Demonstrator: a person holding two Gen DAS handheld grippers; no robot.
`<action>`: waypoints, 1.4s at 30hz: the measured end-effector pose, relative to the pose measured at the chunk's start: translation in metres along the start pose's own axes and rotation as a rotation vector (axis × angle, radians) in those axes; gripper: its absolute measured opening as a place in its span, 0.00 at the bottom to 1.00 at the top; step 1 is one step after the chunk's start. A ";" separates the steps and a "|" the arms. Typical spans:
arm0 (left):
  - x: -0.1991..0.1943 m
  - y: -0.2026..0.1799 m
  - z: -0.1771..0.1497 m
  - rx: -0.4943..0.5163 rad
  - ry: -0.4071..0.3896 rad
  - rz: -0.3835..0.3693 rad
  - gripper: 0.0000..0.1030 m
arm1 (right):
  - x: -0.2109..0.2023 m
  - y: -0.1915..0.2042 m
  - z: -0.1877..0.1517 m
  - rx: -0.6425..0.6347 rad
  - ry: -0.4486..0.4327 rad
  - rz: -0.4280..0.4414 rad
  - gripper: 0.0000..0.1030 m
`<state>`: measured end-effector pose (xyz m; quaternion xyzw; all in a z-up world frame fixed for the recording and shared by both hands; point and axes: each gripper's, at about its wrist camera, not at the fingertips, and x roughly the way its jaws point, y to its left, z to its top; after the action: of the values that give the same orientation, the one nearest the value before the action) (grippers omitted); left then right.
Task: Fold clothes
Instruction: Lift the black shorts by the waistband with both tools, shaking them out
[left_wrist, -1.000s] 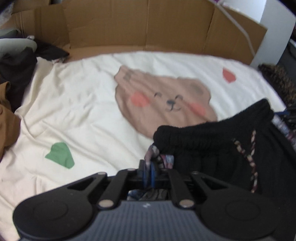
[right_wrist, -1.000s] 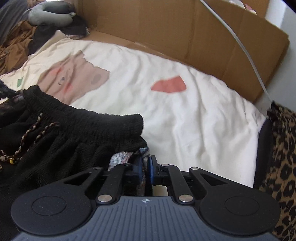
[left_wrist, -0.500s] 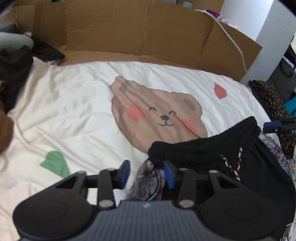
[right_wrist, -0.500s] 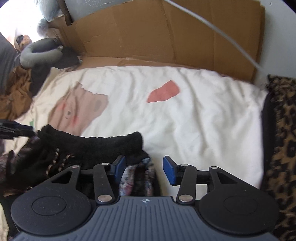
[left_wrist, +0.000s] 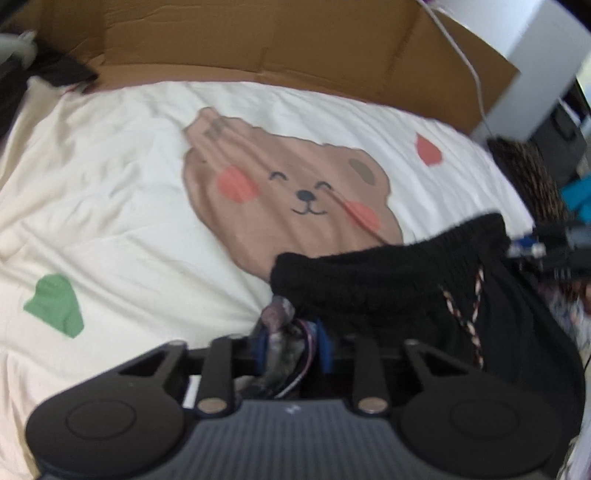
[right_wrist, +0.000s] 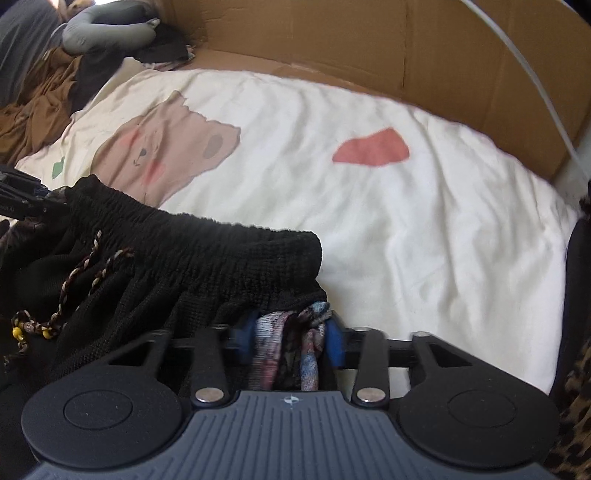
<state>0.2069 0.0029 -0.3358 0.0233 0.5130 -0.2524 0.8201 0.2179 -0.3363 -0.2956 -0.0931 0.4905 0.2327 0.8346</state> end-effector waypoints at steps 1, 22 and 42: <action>-0.001 -0.002 0.000 0.023 0.002 0.009 0.18 | -0.002 0.003 0.002 -0.016 -0.006 -0.015 0.18; -0.055 -0.001 0.027 0.168 -0.127 0.195 0.09 | -0.027 0.033 0.053 -0.190 -0.159 -0.181 0.11; 0.009 0.043 0.106 0.187 -0.062 0.288 0.05 | 0.046 0.000 0.122 -0.204 -0.037 -0.257 0.10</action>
<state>0.3173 0.0055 -0.3028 0.1650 0.4531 -0.1797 0.8575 0.3309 -0.2756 -0.2737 -0.2350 0.4328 0.1744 0.8527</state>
